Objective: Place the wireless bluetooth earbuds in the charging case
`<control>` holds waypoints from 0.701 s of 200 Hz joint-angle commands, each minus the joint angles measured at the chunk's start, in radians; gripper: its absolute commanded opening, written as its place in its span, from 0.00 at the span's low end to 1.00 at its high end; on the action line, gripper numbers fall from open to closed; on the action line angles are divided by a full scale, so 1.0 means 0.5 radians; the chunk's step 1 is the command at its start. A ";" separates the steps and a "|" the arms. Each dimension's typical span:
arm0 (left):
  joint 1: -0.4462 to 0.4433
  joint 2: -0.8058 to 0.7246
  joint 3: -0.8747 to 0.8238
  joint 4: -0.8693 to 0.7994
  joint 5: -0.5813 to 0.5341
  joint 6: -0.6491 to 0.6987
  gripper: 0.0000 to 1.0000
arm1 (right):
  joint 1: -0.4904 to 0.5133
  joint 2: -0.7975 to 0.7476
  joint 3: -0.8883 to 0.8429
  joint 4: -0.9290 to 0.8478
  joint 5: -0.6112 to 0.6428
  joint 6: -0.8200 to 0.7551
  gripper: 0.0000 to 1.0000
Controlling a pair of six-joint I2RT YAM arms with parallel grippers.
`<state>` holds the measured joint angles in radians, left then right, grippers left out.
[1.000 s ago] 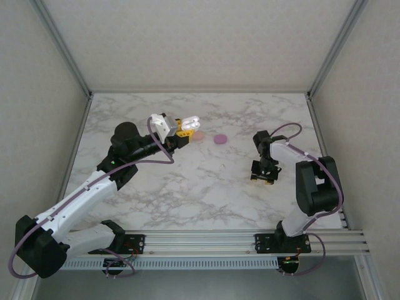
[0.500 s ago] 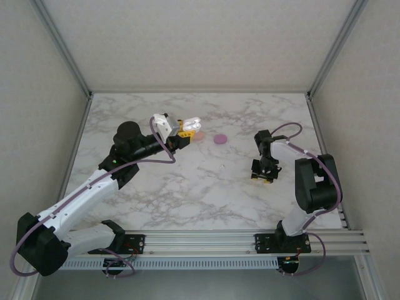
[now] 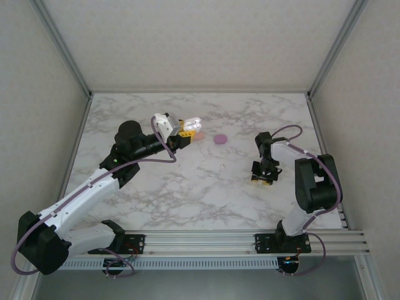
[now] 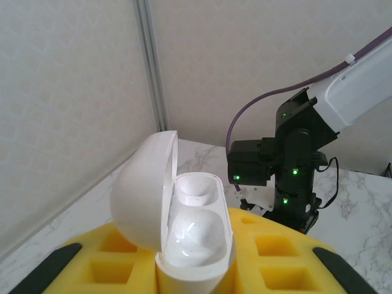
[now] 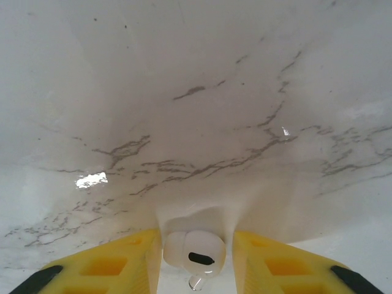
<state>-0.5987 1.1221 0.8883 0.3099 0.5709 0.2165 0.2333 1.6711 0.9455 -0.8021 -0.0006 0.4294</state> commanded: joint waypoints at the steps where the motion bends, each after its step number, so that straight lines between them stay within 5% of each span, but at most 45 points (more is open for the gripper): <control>1: -0.017 0.005 0.069 0.018 0.062 -0.022 0.15 | -0.009 -0.003 -0.041 0.014 0.010 -0.008 0.36; 140: -0.017 0.011 0.086 -0.002 0.067 -0.026 0.15 | -0.045 -0.066 -0.099 0.084 -0.017 0.003 0.33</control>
<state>-0.5987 1.1278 0.8928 0.3088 0.5781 0.2165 0.2157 1.6436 0.9165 -0.7536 0.0051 0.4297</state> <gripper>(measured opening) 0.234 0.332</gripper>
